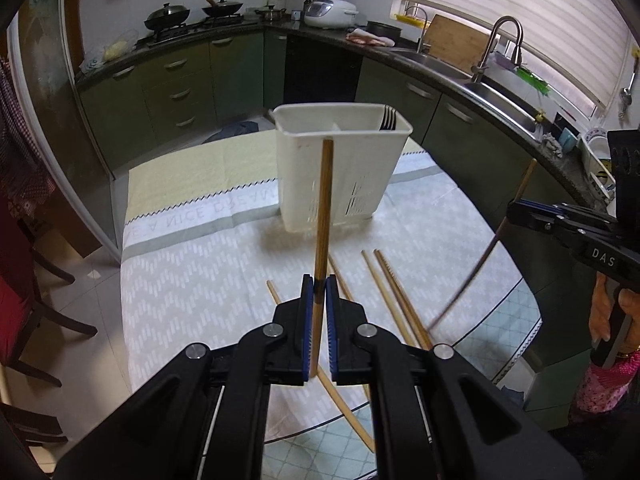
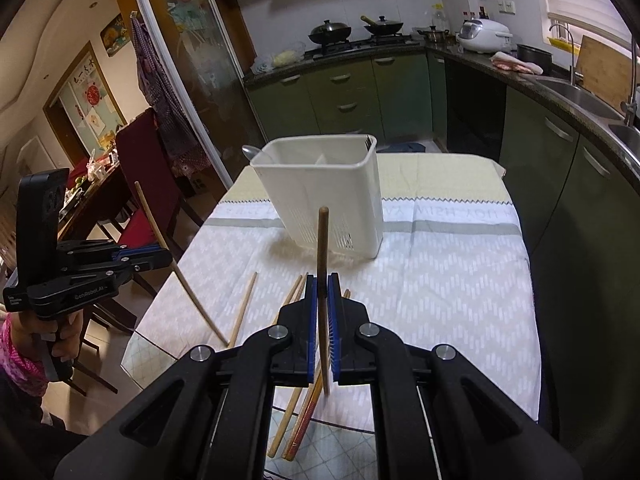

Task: Organize utensils
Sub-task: 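Carry the chopstick upright with the left gripper and drop it into the caddy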

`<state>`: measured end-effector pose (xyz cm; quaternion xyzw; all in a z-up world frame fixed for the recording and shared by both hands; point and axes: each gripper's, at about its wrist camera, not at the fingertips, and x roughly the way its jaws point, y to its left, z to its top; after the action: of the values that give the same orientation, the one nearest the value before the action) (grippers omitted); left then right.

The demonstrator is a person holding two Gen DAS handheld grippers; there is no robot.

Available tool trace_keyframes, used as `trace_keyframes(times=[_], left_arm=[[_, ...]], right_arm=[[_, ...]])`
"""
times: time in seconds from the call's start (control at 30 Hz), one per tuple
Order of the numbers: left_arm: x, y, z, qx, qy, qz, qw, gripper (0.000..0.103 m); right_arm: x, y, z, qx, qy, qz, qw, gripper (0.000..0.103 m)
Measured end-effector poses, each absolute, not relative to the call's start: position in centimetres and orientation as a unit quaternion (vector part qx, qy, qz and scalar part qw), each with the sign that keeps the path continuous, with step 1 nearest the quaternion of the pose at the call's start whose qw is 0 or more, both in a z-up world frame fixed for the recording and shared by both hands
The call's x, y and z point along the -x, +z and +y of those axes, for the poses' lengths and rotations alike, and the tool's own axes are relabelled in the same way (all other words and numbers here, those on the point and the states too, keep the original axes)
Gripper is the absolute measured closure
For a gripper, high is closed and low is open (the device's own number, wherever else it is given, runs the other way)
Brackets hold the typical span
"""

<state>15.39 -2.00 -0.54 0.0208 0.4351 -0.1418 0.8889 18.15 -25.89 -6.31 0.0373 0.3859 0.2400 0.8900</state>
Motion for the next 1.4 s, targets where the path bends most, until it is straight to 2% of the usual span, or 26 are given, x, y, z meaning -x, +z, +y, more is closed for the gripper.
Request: trace_keyframes(times=[0.23,0.53,0.73,0.9,1.27,1.3,1.33,1.4], left_arm=[[-16.6,2.8,-2.8,-0.015,-0.156,0.409,0.899,0.097],[-20.2,13.2,-4.4,-0.008,-0.164,0.320,0.933,0.097],[-22.9,17.3,-5.5,-0.021,-0.143,0.267,0.953,0.097],[-26.0,15.6,-6.4,-0.030,-0.127,0.274,0.953,0.097],[-30.2,5.8,-5.6,-0.030,-0.109,0.359,0.927,0.097],[-30.3,5.2,-5.5,-0.031,-0.108,0.367,0.923,0.094],[-30.3,4.6,-5.4,-0.030,-0.108,0.375,0.920,0.086],[-29.7,3.8,-4.9,-0.026,-0.108,0.383,0.917,0.080]], right_arm=[[-18.2,-3.1,-25.9,-0.033,0.248,0.360,0.899,0.097],[-19.3,2.5,-26.1,-0.024,0.253,0.325,0.911,0.097],[-20.2,5.3,-25.8,-0.014,0.250,0.308,0.918,0.097],[-21.4,7.5,-25.5,-0.015,0.249,0.295,0.923,0.097],[-25.6,13.4,-24.1,-0.037,0.235,0.239,0.941,0.097],[-26.5,13.7,-23.7,-0.035,0.226,0.235,0.945,0.097],[-27.4,13.7,-23.4,-0.037,0.220,0.236,0.946,0.097],[-29.5,13.2,-22.7,-0.040,0.214,0.245,0.945,0.097]])
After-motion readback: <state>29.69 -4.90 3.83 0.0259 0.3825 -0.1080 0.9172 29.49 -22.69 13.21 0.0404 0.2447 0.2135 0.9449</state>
